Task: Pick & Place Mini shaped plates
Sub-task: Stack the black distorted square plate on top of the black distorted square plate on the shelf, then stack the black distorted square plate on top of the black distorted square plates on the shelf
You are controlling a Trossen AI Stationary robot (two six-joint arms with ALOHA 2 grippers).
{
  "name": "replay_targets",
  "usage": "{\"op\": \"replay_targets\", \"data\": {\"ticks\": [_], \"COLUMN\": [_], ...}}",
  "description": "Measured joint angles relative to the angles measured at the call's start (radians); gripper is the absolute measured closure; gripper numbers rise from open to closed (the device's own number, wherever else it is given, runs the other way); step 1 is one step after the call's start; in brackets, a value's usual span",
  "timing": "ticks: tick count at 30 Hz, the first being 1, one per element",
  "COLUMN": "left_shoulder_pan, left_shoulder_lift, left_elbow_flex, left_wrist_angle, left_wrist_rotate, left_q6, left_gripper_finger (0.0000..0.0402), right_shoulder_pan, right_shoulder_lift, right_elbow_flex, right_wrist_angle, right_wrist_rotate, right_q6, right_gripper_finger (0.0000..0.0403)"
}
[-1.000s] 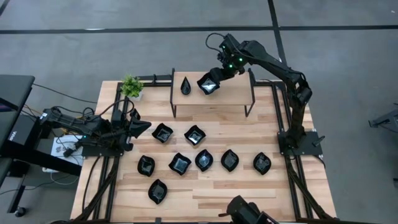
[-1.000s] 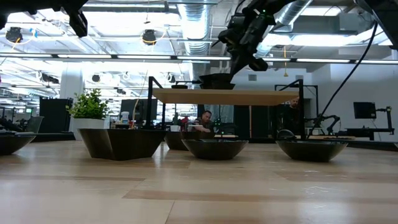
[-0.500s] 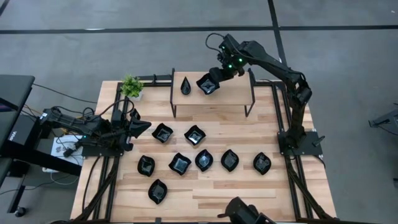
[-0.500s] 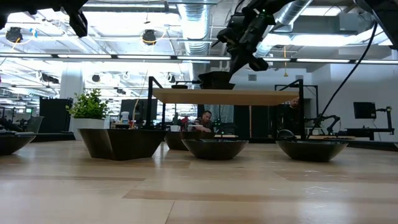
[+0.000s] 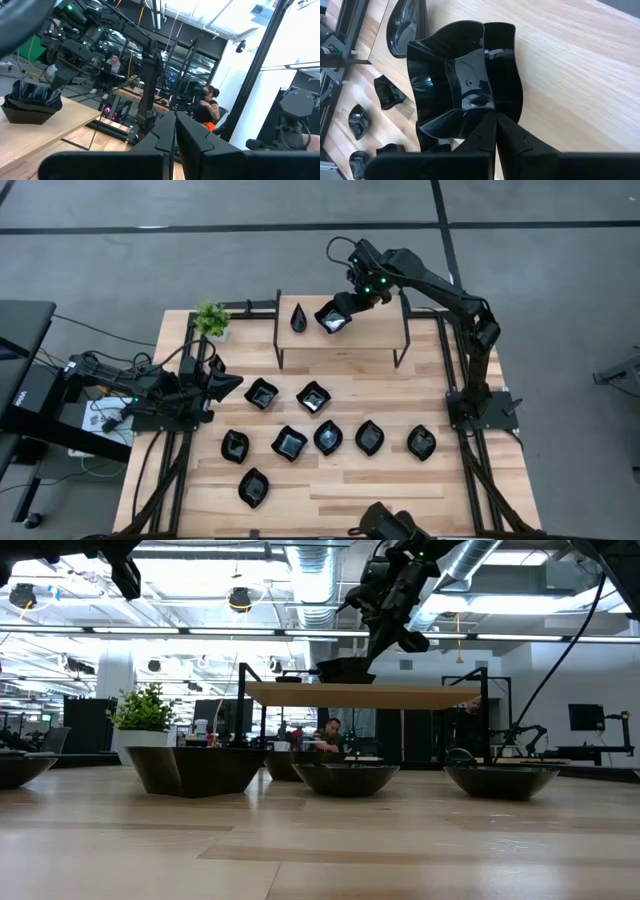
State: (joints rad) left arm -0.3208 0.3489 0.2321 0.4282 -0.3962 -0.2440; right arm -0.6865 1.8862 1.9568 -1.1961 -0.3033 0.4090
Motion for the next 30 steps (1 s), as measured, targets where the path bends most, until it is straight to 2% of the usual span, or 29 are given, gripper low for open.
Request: {"op": "replay_targets", "data": {"ticks": [4,12,16,19,25,30], "left_shoulder_pan": [0.000,0.000,0.000,0.000,0.000,0.000], "left_shoulder_lift": [0.000,0.000,0.000,0.000,0.000,0.000], "left_elbow_flex": [0.000,0.000,0.000,0.000,0.000,0.000], "left_wrist_angle": [0.000,0.000,0.000,0.000,0.000,0.000], "left_wrist_rotate": [0.000,0.000,0.000,0.000,0.000,0.000], "left_q6": [0.000,0.000,0.000,0.000,0.000,0.000], "left_gripper_finger": [0.0385,0.0385,0.0385,0.0385,0.0385,0.0385], "right_shoulder_pan": [-0.008,-0.008,-0.023,-0.024,0.074,0.215], "right_shoulder_lift": [0.000,0.000,-0.001,-0.030,-0.178,-0.279], "right_elbow_flex": [0.000,0.002,0.037,0.061,0.066,0.066], "right_wrist_angle": [0.000,-0.010,-0.118,-0.193,-0.200,-0.267], "right_wrist_rotate": [-0.006,-0.010,-0.007,0.005,0.014,0.039], "right_q6": [0.000,-0.049,-0.054,-0.153,-0.264,-0.287], "right_gripper_finger": [0.0385,0.0311,0.0292,0.0290,0.0291,0.0291]}}
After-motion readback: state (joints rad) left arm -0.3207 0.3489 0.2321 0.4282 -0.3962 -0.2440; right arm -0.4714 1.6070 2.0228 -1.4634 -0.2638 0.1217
